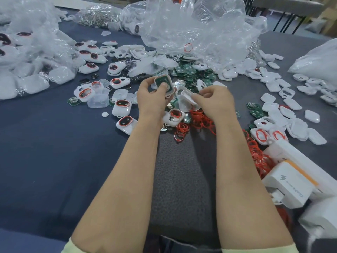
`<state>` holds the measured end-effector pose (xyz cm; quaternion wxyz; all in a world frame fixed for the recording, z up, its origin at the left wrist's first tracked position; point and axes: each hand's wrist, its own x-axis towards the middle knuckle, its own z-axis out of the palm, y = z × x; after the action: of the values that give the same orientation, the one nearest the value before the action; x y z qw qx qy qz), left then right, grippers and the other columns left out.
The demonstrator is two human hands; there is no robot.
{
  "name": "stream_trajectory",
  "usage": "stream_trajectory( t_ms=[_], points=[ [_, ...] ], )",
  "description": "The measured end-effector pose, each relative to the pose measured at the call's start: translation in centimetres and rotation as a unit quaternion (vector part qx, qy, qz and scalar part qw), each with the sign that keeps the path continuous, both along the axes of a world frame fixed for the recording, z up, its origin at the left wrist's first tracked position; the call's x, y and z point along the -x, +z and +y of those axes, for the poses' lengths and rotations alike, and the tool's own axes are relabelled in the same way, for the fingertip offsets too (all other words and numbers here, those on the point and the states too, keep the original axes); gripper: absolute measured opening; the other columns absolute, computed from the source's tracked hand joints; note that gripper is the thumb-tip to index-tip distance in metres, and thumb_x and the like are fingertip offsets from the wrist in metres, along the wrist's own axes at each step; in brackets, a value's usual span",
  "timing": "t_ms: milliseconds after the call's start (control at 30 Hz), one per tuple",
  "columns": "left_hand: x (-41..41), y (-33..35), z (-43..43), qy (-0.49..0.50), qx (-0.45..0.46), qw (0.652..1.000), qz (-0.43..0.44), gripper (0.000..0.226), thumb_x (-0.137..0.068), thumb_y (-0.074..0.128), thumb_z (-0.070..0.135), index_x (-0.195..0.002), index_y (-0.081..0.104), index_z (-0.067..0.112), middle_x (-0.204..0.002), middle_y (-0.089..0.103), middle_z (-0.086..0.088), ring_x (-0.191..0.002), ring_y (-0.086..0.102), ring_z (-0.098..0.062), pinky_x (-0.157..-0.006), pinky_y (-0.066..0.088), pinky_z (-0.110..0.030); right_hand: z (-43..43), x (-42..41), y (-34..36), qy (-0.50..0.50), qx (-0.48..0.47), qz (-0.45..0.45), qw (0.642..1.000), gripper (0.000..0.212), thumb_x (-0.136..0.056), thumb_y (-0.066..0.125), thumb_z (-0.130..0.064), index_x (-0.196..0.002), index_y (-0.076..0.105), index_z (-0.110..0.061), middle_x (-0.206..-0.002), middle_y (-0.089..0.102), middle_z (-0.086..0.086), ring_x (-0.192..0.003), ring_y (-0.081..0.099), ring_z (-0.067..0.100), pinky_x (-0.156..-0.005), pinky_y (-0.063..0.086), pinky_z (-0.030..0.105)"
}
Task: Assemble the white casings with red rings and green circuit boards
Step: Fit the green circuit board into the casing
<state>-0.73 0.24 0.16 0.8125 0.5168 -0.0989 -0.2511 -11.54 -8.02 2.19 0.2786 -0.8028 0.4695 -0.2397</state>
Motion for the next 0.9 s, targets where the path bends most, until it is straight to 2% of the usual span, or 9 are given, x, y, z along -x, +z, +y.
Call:
stream_trajectory(
  t_ms=[100, 167, 267, 400, 500, 633, 700, 833, 900],
  points=[
    [0.0, 0.0, 0.0, 0.005, -0.001, 1.000, 0.012, 0.023, -0.094, 0.054, -0.001, -0.116, 0.052, 0.004, -0.116, 0.060, -0.015, -0.100, 0.068, -0.033, -0.069, 0.058, -0.025, 0.6, -0.8, -0.4, 0.053, 0.013, 0.047, 0.997, 0.033, -0.084, 0.067, -0.043, -0.107, 0.070, -0.020, -0.115, 0.065, 0.006, -0.112, 0.056, 0.025, -0.097, 0.046, 0.041],
    [-0.1, 0.0, 0.0, 0.009, -0.004, 1.000, 0.013, 0.024, -0.093, 0.055, 0.000, -0.117, 0.052, 0.003, -0.118, 0.060, -0.015, -0.102, 0.067, -0.033, -0.071, 0.058, -0.026, 0.7, -1.0, -0.7, 0.052, 0.033, 0.029, 0.998, 0.027, -0.088, 0.063, -0.040, -0.104, 0.069, -0.018, -0.111, 0.066, 0.005, -0.107, 0.058, 0.023, -0.093, 0.046, 0.037],
    [-0.1, -0.2, -0.1, 0.005, -0.007, 1.000, 0.002, 0.020, -0.093, 0.056, 0.000, -0.111, 0.053, 0.008, -0.108, 0.062, -0.011, -0.096, 0.069, -0.031, -0.071, 0.057, -0.026, 0.6, -1.1, -0.6, 0.016, 0.050, -0.093, 0.994, 0.013, -0.096, 0.053, -0.020, -0.101, 0.063, -0.014, -0.099, 0.065, 0.005, -0.085, 0.058, 0.017, -0.072, 0.039, 0.020],
    [0.0, -0.3, -0.2, -0.002, -0.028, 0.999, -0.037, 0.022, -0.092, 0.057, 0.002, -0.112, 0.054, 0.010, -0.094, 0.062, -0.003, -0.095, 0.069, -0.029, -0.076, 0.058, -0.031, 0.5, -1.0, -0.1, 0.026, -0.104, -0.285, 0.952, 0.016, -0.098, 0.045, -0.010, -0.101, 0.059, -0.017, -0.081, 0.062, 0.003, -0.060, 0.064, 0.015, -0.061, 0.057, 0.029],
    [0.2, -0.1, -0.2, -0.011, -0.025, 0.998, -0.049, 0.021, -0.092, 0.058, 0.002, -0.111, 0.054, 0.008, -0.095, 0.062, -0.004, -0.099, 0.067, -0.033, -0.083, 0.058, -0.039, 0.4, -1.1, 0.0, 0.071, -0.151, -0.310, 0.936, 0.020, -0.096, 0.047, -0.002, -0.104, 0.058, -0.017, -0.078, 0.061, 0.003, -0.049, 0.060, 0.005, -0.058, 0.056, 0.022],
    [0.4, 0.2, 0.0, -0.021, -0.016, 0.999, -0.041, 0.018, -0.092, 0.057, 0.002, -0.108, 0.054, 0.010, -0.093, 0.063, -0.005, -0.102, 0.067, -0.035, -0.086, 0.057, -0.043, 0.3, -1.3, 0.0, 0.072, -0.163, -0.319, 0.931, 0.017, -0.092, 0.053, 0.000, -0.106, 0.054, -0.010, -0.079, 0.063, 0.002, -0.051, 0.057, 0.003, -0.061, 0.053, 0.024],
    [0.4, 0.2, 0.0, -0.025, -0.017, 0.999, -0.035, 0.019, -0.092, 0.056, 0.000, -0.109, 0.053, 0.009, -0.095, 0.064, -0.008, -0.101, 0.067, -0.036, -0.086, 0.057, -0.042, 0.4, -1.2, 0.1, 0.075, -0.171, -0.329, 0.926, 0.013, -0.094, 0.053, -0.003, -0.101, 0.056, -0.013, -0.080, 0.061, 0.001, -0.056, 0.055, 0.005, -0.060, 0.051, 0.022],
    [0.5, 0.2, 0.0, -0.031, -0.033, 0.998, -0.036, 0.021, -0.094, 0.053, 0.004, -0.115, 0.053, 0.007, -0.117, 0.061, -0.020, -0.103, 0.066, -0.035, -0.082, 0.058, -0.037, 0.6, -0.9, 0.4, 0.102, -0.229, -0.356, 0.900, 0.019, -0.098, 0.047, -0.006, -0.097, 0.058, -0.021, -0.088, 0.055, 0.004, -0.063, 0.057, 0.011, -0.057, 0.053, 0.023],
    [0.5, 0.3, -0.1, -0.027, -0.042, 0.998, -0.038, 0.022, -0.096, 0.050, 0.007, -0.118, 0.053, 0.006, -0.121, 0.060, -0.021, -0.103, 0.066, -0.033, -0.079, 0.059, -0.034, 0.6, -0.9, 0.4, 0.109, -0.237, -0.361, 0.895, 0.022, -0.098, 0.046, -0.005, -0.094, 0.060, -0.022, -0.088, 0.053, 0.006, -0.061, 0.055, 0.011, -0.054, 0.051, 0.023]
  ],
)
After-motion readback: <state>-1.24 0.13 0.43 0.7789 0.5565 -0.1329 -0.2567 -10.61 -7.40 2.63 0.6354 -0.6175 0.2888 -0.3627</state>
